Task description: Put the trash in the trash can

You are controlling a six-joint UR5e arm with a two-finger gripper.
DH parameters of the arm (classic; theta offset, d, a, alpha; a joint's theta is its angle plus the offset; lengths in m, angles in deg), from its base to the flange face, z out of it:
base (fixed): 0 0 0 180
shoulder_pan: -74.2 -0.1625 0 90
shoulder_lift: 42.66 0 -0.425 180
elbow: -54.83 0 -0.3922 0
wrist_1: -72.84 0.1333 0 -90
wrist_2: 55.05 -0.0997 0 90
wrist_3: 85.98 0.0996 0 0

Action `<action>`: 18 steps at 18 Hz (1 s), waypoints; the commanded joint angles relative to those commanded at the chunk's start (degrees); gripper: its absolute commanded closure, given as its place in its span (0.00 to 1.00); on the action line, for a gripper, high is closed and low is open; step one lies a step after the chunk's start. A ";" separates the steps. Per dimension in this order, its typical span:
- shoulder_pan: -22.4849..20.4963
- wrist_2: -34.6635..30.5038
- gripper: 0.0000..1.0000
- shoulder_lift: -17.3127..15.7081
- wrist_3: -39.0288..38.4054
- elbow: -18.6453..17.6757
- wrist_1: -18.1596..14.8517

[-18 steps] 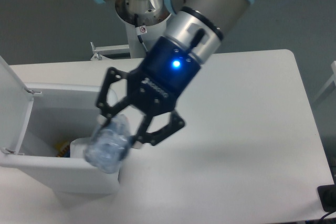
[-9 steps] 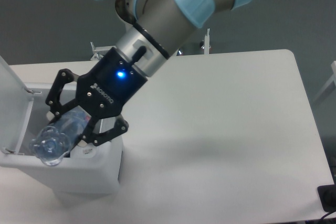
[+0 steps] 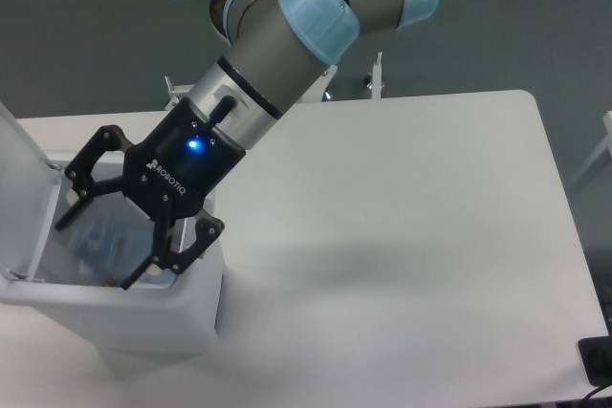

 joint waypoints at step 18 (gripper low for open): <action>-14.66 -8.42 0.00 2.28 9.04 -0.18 -0.26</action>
